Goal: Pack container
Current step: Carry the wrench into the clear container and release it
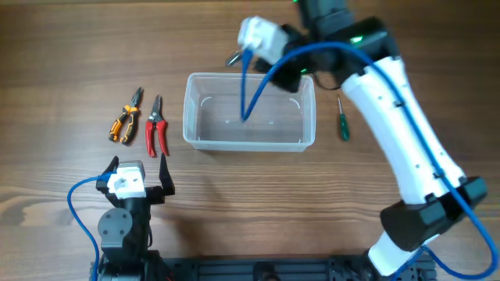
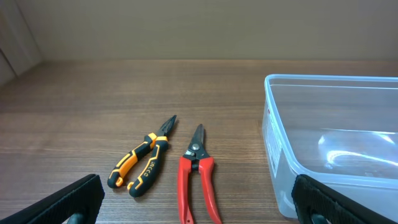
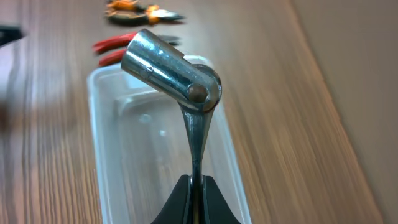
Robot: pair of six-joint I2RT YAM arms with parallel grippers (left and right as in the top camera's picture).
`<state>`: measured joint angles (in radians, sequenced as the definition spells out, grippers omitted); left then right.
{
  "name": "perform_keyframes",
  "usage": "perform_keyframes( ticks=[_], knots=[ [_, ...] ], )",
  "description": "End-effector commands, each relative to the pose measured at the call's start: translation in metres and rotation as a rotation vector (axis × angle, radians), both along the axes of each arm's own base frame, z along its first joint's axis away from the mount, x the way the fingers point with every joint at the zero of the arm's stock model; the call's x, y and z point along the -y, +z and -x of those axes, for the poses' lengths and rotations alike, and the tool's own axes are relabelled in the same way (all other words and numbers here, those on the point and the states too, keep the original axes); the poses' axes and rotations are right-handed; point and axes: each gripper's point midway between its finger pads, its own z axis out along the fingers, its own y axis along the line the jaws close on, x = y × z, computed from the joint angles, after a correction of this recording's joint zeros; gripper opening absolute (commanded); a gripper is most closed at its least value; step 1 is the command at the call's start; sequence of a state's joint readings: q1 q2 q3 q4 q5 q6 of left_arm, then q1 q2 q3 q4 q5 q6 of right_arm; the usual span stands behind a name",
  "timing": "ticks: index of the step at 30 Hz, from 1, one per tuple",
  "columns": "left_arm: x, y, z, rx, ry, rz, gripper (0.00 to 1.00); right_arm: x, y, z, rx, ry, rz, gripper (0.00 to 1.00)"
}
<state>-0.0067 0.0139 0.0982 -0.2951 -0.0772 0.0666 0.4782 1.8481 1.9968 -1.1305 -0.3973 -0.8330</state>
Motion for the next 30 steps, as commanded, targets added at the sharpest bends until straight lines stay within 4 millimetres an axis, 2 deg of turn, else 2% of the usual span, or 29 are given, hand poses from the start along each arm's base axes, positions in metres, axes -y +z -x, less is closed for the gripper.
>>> perform_keyframes(
  ticks=[1,3,4,7,11,13,14,15,16,17,19,21,23,25,26,27,29,30],
  knots=[
    [0.001,-0.001,0.0,0.003,-0.008,-0.011,1.0,-0.01,-0.057,-0.005,-0.052,0.073,0.141,0.04],
    [0.001,-0.001,0.0,0.003,-0.008,-0.011,1.0,-0.01,-0.092,-0.005,-0.143,0.077,0.187,0.04],
    [0.001,-0.001,0.0,0.003,-0.008,-0.011,1.0,-0.009,-0.126,-0.007,-0.211,0.072,0.235,0.04],
    [0.001,-0.001,0.0,0.003,-0.008,-0.011,1.0,-0.003,-0.189,-0.012,-0.335,0.005,0.325,0.04],
    [0.001,-0.001,0.0,0.003,-0.008,-0.011,1.0,0.0,-0.241,-0.007,-0.47,-0.07,0.372,0.04],
    [0.001,-0.001,0.0,0.003,-0.008,-0.011,1.0,0.001,-0.255,-0.005,-0.498,-0.072,0.388,0.06],
    [0.001,-0.001,0.0,0.003,-0.008,-0.011,1.0,0.001,-0.256,-0.005,-0.502,-0.077,0.388,0.12],
    [0.001,-0.001,0.0,0.003,-0.008,-0.011,1.0,0.001,-0.256,-0.006,-0.502,-0.084,0.386,0.4],
    [0.001,-0.001,0.0,0.003,-0.008,-0.011,1.0,-0.001,-0.256,-0.009,-0.499,-0.107,0.375,0.48],
    [0.001,-0.001,0.0,0.003,-0.008,-0.011,1.0,-0.002,-0.256,-0.01,-0.505,-0.128,0.37,0.52],
    [0.001,-0.001,0.0,0.003,-0.008,-0.011,1.0,0.0,-0.256,-0.006,-0.532,-0.157,0.376,0.53],
    [0.001,-0.001,0.0,0.003,-0.008,-0.011,1.0,0.0,-0.245,0.0,-0.556,-0.169,0.362,0.52],
    [0.001,-0.001,0.0,0.003,-0.008,-0.011,1.0,-0.008,-0.216,0.001,-0.556,-0.196,0.295,0.51],
    [0.001,-0.001,0.0,0.003,-0.008,-0.011,1.0,-0.009,-0.17,-0.002,-0.523,-0.272,0.229,0.5],
    [0.001,-0.001,0.0,0.003,-0.008,-0.011,1.0,-0.007,-0.13,-0.002,-0.488,-0.326,0.174,0.5],
    [0.001,-0.001,0.0,0.003,-0.008,-0.011,1.0,-0.004,-0.106,-0.003,-0.462,-0.366,0.141,0.5],
    [0.001,-0.001,0.0,0.003,-0.008,-0.011,1.0,0.012,-0.058,-0.009,-0.388,-0.497,0.074,0.5],
    [0.001,-0.001,0.0,0.003,-0.008,-0.011,1.0,0.03,-0.026,-0.016,-0.312,-0.59,0.033,0.5]
  ],
)
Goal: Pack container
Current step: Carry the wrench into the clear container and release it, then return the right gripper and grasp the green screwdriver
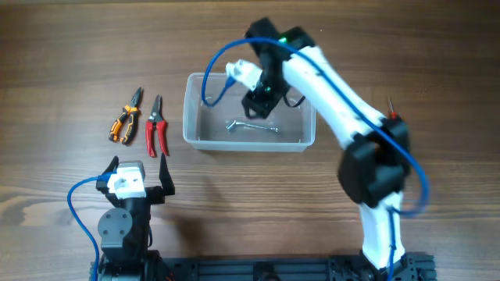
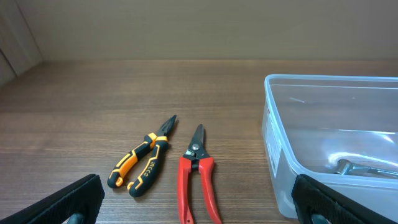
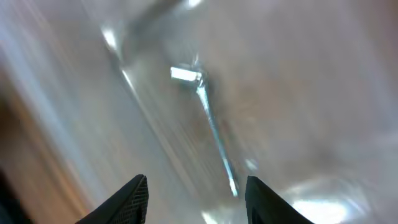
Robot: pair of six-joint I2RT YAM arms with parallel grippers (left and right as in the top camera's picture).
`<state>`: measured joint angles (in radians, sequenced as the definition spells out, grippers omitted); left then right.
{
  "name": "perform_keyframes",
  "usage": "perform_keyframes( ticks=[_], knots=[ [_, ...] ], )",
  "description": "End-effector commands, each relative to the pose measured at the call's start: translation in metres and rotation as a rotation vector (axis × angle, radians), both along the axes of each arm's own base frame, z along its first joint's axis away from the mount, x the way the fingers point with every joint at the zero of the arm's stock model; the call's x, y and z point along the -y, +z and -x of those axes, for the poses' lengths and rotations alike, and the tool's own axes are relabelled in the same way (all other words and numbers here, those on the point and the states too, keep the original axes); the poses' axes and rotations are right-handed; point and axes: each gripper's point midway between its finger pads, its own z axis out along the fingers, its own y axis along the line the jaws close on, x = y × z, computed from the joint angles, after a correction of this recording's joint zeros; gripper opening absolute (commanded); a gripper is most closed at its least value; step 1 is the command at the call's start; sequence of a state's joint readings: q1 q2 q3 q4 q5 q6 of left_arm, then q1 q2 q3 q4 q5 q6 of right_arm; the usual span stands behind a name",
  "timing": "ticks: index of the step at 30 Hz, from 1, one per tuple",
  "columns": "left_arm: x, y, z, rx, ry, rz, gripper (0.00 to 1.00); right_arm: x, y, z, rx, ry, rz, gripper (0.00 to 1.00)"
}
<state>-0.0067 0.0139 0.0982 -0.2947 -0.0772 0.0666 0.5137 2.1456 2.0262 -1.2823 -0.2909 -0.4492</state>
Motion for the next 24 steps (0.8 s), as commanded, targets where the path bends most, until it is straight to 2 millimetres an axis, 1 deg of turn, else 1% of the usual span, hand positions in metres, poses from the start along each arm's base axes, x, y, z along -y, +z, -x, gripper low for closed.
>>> perform_keyframes(
  ticks=[1,2,3,4,5,7,8,9,10,11,12,14,15,16,17,20,22,24],
  knots=[
    [0.001,-0.001,0.0,0.003,-0.008,-0.011,1.0,0.06,0.141,-0.026,0.326,-0.369,-0.057,0.51],
    [0.001,-0.001,0.0,0.003,-0.008,-0.011,1.0,0.095,0.155,-0.032,0.378,-0.485,-0.006,0.51],
    [0.001,-0.001,0.0,0.003,-0.008,-0.011,1.0,0.121,0.158,-0.033,0.378,-0.548,0.027,0.5],
    [0.001,-0.001,0.0,0.003,-0.008,-0.011,1.0,0.144,0.154,-0.031,0.343,-0.601,0.056,0.5],
    [0.001,-0.001,0.0,0.003,-0.008,-0.011,1.0,0.176,0.14,-0.027,0.269,-0.687,0.097,0.5],
    [0.001,-0.001,0.0,0.003,-0.008,-0.011,1.0,0.212,0.117,-0.029,0.183,-0.791,0.116,0.5],
    [0.001,-0.001,0.0,0.003,-0.008,-0.011,1.0,0.225,0.104,-0.033,0.153,-0.823,0.117,0.5],
    [0.001,-0.001,0.0,0.003,-0.008,-0.011,1.0,0.238,0.084,-0.037,0.113,-0.864,0.119,0.49],
    [0.001,-0.001,0.0,0.003,-0.008,-0.011,1.0,0.247,0.067,-0.037,0.076,-0.901,0.129,0.49],
    [0.001,-0.001,0.0,0.003,-0.008,-0.011,1.0,0.253,0.045,-0.035,0.035,-0.914,0.149,0.48],
    [0.001,-0.001,0.0,0.003,-0.008,-0.011,1.0,0.256,0.026,-0.034,0.006,-0.917,0.163,0.47],
    [0.001,-0.001,0.0,0.003,-0.008,-0.011,1.0,0.253,-0.009,-0.029,-0.047,-0.908,0.174,0.46],
    [0.001,-0.001,0.0,0.003,-0.008,-0.011,1.0,0.248,-0.027,-0.025,-0.084,-0.899,0.163,0.46],
    [0.001,-0.001,0.0,0.003,-0.008,-0.011,1.0,0.244,-0.036,-0.023,-0.101,-0.893,0.148,0.46],
    [0.001,-0.001,0.0,0.003,-0.008,-0.011,1.0,0.24,-0.05,-0.02,-0.122,-0.888,0.132,0.46],
    [0.001,-0.001,0.0,0.003,-0.008,-0.011,1.0,0.239,-0.09,-0.005,-0.163,-0.884,0.141,0.47],
    [0.001,-0.001,0.0,0.003,-0.008,-0.011,1.0,0.239,-0.105,0.003,-0.175,-0.884,0.147,0.47],
    [0.001,-0.001,0.0,0.003,-0.008,-0.011,1.0,0.239,-0.115,0.009,-0.182,-0.882,0.151,0.47]
  ],
)
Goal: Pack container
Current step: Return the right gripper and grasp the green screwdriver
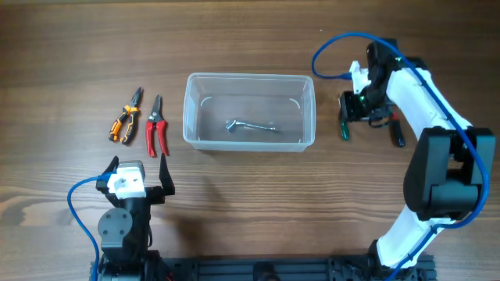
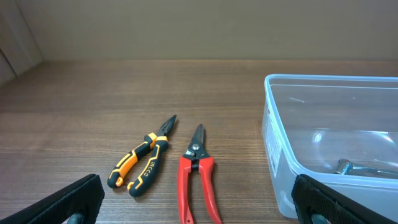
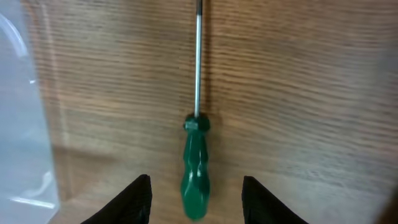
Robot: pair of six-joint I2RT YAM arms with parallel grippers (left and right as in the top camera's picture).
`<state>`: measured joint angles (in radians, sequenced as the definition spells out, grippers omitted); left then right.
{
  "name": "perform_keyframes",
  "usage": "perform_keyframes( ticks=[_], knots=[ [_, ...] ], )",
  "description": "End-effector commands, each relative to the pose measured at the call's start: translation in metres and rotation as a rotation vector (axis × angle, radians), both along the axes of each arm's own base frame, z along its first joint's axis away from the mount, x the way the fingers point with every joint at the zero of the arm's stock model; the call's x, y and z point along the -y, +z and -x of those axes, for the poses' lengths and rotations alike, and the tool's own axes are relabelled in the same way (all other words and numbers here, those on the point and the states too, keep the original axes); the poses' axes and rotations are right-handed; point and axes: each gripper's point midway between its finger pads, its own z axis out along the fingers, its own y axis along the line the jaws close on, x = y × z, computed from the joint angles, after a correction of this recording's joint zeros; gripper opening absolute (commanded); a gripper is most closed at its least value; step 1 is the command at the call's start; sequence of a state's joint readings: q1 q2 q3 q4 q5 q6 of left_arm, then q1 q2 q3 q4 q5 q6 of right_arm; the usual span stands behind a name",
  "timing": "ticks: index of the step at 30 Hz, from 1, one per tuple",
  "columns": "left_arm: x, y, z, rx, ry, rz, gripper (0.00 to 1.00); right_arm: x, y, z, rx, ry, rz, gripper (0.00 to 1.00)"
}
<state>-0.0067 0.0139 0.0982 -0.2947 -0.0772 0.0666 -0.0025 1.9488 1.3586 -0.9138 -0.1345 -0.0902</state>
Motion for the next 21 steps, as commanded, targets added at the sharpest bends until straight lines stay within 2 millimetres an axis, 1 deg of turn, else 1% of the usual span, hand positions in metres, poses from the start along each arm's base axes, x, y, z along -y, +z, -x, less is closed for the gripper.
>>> perform_keyframes(
  ticks=[1,5,9,12,13,14,15,17,18,21],
  knots=[
    [0.001,-0.001,0.0,0.003,-0.008,-0.011,1.0,-0.004,-0.018,0.011,-0.031,-0.002,-0.014,0.47],
    [0.001,-0.001,0.0,0.003,-0.008,-0.011,1.0,-0.004,-0.033,0.019,-0.031,-0.002,-0.013,0.47],
    [0.001,-0.001,0.0,0.003,-0.008,-0.011,1.0,-0.004,-0.037,0.017,-0.022,0.002,-0.012,0.46],
    [0.001,-0.001,0.0,0.003,-0.008,-0.011,1.0,-0.004,-0.048,0.019,-0.045,0.006,-0.013,0.44],
    [0.001,-0.001,0.0,0.003,-0.008,-0.011,1.0,-0.005,-0.052,0.021,-0.055,0.018,-0.016,0.37],
    [0.001,-0.001,0.0,0.003,-0.008,-0.011,1.0,-0.005,-0.055,0.022,-0.064,0.02,-0.017,0.32],
    [0.001,-0.001,0.0,0.003,-0.008,-0.011,1.0,-0.005,-0.058,0.023,-0.071,0.02,-0.017,0.23],
    [0.001,-0.001,0.0,0.003,-0.008,-0.011,1.0,-0.006,-0.058,0.023,-0.074,0.021,-0.024,0.07],
    [0.001,-0.001,0.0,0.003,-0.008,-0.011,1.0,-0.006,-0.058,0.023,-0.074,0.02,-0.024,0.04],
    [0.001,-0.001,0.0,0.002,-0.008,-0.011,1.0,-0.013,-0.056,0.023,-0.074,0.022,-0.066,0.04]
  ],
)
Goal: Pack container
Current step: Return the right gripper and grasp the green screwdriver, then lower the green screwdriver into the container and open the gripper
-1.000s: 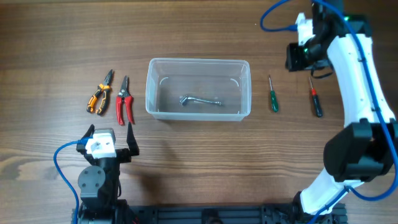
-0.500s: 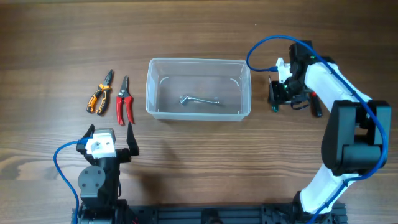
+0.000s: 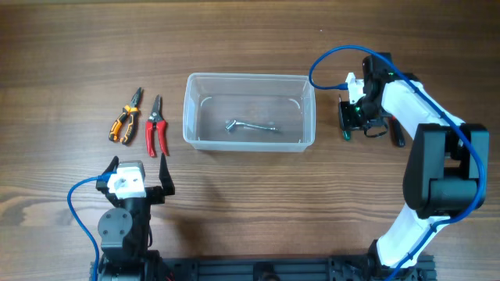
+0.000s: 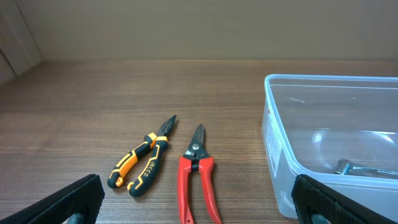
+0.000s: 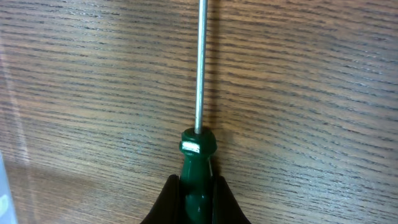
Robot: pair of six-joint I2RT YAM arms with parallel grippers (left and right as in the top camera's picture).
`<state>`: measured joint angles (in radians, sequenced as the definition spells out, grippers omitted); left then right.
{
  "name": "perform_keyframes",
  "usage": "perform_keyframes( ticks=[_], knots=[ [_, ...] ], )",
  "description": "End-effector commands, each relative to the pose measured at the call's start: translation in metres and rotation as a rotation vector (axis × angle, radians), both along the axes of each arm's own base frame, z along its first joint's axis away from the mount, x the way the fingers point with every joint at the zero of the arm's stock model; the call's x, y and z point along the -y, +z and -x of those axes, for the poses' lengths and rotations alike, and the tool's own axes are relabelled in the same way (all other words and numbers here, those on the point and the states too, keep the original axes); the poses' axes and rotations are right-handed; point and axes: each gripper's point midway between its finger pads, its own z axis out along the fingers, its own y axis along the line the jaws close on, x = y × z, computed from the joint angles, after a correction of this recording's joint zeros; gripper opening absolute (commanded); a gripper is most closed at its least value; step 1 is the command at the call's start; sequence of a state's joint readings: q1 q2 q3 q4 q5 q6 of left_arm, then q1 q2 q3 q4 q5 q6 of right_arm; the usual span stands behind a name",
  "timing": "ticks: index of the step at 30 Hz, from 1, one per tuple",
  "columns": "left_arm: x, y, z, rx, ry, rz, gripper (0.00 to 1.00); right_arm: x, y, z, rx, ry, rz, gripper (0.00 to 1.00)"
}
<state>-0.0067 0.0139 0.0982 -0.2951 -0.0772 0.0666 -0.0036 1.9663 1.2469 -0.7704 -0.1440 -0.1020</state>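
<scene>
A clear plastic container (image 3: 250, 111) stands mid-table with a metal wrench (image 3: 250, 126) lying inside it, also showing in the left wrist view (image 4: 364, 168). Just right of the container, my right gripper (image 3: 348, 119) is shut on the handle of a green screwdriver (image 5: 197, 163), which lies on the wood with its shaft pointing away; the right gripper (image 5: 197, 200) clamps the handle from both sides. Orange pliers (image 3: 125, 117) and red pruners (image 3: 156, 127) lie left of the container. My left gripper (image 4: 198, 205) is open near the front edge, holding nothing.
A slim dark tool (image 3: 397, 134) lies right of the right arm, partly covered by it. The right arm's blue cable loops above the container's right end. Bare wood surrounds the pliers (image 4: 142, 163) and pruners (image 4: 198, 174).
My right gripper was open just above the green screwdriver with a finger on each side. It is now lower and shut on the handle. The left arm is unchanged.
My right gripper first held the metal wrench over the container. Then it was open inside the container with the wrench lying on the bottom. After that it was open over the green screwdriver right of the container, and now grips it.
</scene>
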Motion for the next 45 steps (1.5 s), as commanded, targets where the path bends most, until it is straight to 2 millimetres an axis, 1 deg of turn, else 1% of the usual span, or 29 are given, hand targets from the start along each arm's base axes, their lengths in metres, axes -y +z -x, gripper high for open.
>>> perform_keyframes(
  ticks=[1,4,6,7,8,10,12,13,14,15,16,17,18,19,21,22,23,25,26,29,31,33,36,38,40,41,42,44,45],
  knots=[
    [0.001,-0.001,0.0,0.003,-0.008,-0.011,1.0,-0.018,-0.019,0.013,-0.08,0.013,-0.091,0.04],
    [0.001,-0.001,0.0,0.003,-0.008,-0.011,1.0,-0.022,0.018,-0.015,0.008,0.023,-0.115,0.04],
    [0.001,-0.001,0.0,0.003,-0.008,-0.011,1.0,-0.018,0.051,-0.035,0.096,0.028,-0.091,0.04],
    [0.001,-0.001,0.0,0.003,-0.008,-0.011,1.0,-0.015,0.063,-0.04,0.125,0.027,-0.074,0.04],
    [0.001,-0.001,0.0,0.003,-0.008,-0.011,1.0,-0.012,0.068,-0.042,0.135,0.024,-0.055,0.04],
    [0.001,-0.001,0.0,0.003,-0.008,-0.011,1.0,-0.011,0.067,-0.038,0.122,0.026,-0.05,0.04],
    [0.001,-0.001,0.0,0.003,-0.008,-0.011,1.0,-0.019,0.073,-0.037,0.13,0.059,-0.078,0.04],
    [0.001,-0.001,0.0,0.003,-0.008,-0.011,1.0,-0.022,0.078,-0.039,0.148,0.075,-0.08,0.04],
    [0.001,-0.001,0.0,0.003,-0.008,-0.011,1.0,-0.028,0.092,-0.045,0.189,0.105,-0.084,0.04],
    [0.001,-0.001,0.0,0.003,-0.008,-0.011,1.0,-0.036,0.115,-0.054,0.247,0.141,-0.084,0.04],
    [0.001,-0.001,0.0,0.003,-0.008,-0.011,1.0,-0.049,0.144,-0.061,0.32,0.196,-0.089,0.04],
    [0.001,-0.001,0.0,0.003,-0.008,-0.011,1.0,-0.057,0.162,-0.064,0.363,0.229,-0.089,0.04],
    [0.001,-0.001,0.0,0.003,-0.008,-0.011,1.0,-0.074,0.194,-0.068,0.444,0.306,-0.085,0.04],
    [0.001,-0.001,0.0,0.003,-0.008,-0.011,1.0,-0.097,0.222,-0.067,0.518,0.394,-0.084,0.04],
    [0.001,-0.001,0.0,0.003,-0.008,-0.011,1.0,-0.133,0.253,-0.056,0.607,0.547,-0.082,0.04],
    [0.001,-0.001,0.0,0.003,-0.008,-0.011,1.0,-0.149,0.258,-0.049,0.627,0.622,-0.081,0.04],
    [0.001,-0.001,0.0,0.003,-0.008,-0.011,1.0,-0.172,0.255,-0.034,0.625,0.759,-0.072,0.04],
    [0.001,-0.001,0.0,0.003,-0.008,-0.011,1.0,-0.193,0.239,-0.019,0.59,0.918,-0.052,0.04],
    [0.001,-0.001,0.0,0.003,-0.008,-0.011,1.0,-0.202,0.227,-0.014,0.564,0.994,-0.027,0.04],
    [0.001,-0.001,0.0,0.003,-0.008,-0.011,1.0,-0.209,0.191,-0.021,0.498,1.084,0.007,0.04],
    [0.001,-0.001,0.0,0.003,-0.008,-0.011,1.0,-0.211,0.15,-0.026,0.402,1.09,0.004,0.04],
    [0.001,-0.001,0.0,0.003,-0.008,-0.011,1.0,-0.209,0.119,-0.027,0.321,1.093,0.01,0.04],
    [0.001,-0.001,0.0,0.003,-0.008,-0.011,1.0,-0.208,0.065,-0.024,0.188,1.096,-0.002,0.04],
    [0.001,-0.001,0.0,0.003,-0.008,-0.011,1.0,-0.206,0.035,-0.02,0.114,1.092,-0.009,0.04],
    [0.001,-0.001,0.0,0.003,-0.008,-0.011,1.0,-0.205,0.022,-0.018,0.082,1.085,-0.011,0.06],
    [0.001,-0.001,0.0,0.003,-0.008,-0.011,1.0,-0.205,0.02,-0.017,0.078,1.084,-0.011,0.12],
    [0.001,-0.001,0.0,0.003,-0.008,-0.011,1.0,-0.205,0.02,-0.017,0.079,1.084,-0.011,0.4],
    [0.001,-0.001,0.0,0.003,-0.008,-0.011,1.0,-0.205,0.021,-0.018,0.077,1.059,-0.01,0.41],
    [0.001,-0.001,0.0,0.003,-0.008,-0.011,1.0,-0.204,0.02,-0.018,0.067,1.008,-0.01,0.41]
  ],
)
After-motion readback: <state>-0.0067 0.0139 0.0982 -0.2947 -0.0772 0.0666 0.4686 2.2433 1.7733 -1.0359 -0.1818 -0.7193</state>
